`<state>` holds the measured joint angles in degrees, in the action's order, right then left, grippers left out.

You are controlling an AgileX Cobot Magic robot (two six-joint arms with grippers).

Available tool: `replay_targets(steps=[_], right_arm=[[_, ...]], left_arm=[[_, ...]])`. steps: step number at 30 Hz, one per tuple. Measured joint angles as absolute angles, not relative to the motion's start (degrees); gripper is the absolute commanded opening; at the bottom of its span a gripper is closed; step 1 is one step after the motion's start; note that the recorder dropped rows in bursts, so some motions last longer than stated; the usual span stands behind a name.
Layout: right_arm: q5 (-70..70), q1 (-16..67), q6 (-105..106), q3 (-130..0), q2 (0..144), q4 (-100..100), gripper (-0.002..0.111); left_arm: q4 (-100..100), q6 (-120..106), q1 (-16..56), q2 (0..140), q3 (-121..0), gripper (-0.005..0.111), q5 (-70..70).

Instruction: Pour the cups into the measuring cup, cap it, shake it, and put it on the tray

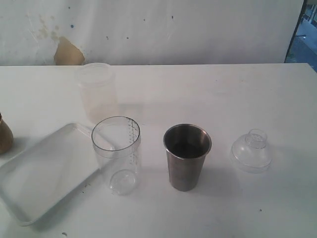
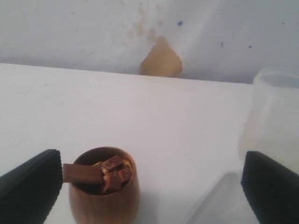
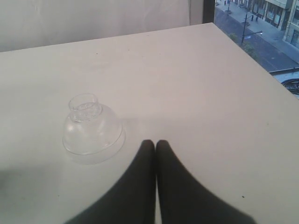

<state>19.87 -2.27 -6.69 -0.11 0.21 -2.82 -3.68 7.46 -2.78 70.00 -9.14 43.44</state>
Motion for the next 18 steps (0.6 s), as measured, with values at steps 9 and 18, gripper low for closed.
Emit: replay_targets(steps=[9,18], right_arm=[[19.87,-2.27,-6.69,-0.11,0.21,-2.82,0.000],[19.87,-2.27,-6.69,-0.11,0.21,-2.82,0.000]], left_arm=[[2.66,1.64,-2.78,81.39,-9.55,0.105,48.25],[7.65,0.00,-2.78,95.44,-10.60,0.105,59.91]])
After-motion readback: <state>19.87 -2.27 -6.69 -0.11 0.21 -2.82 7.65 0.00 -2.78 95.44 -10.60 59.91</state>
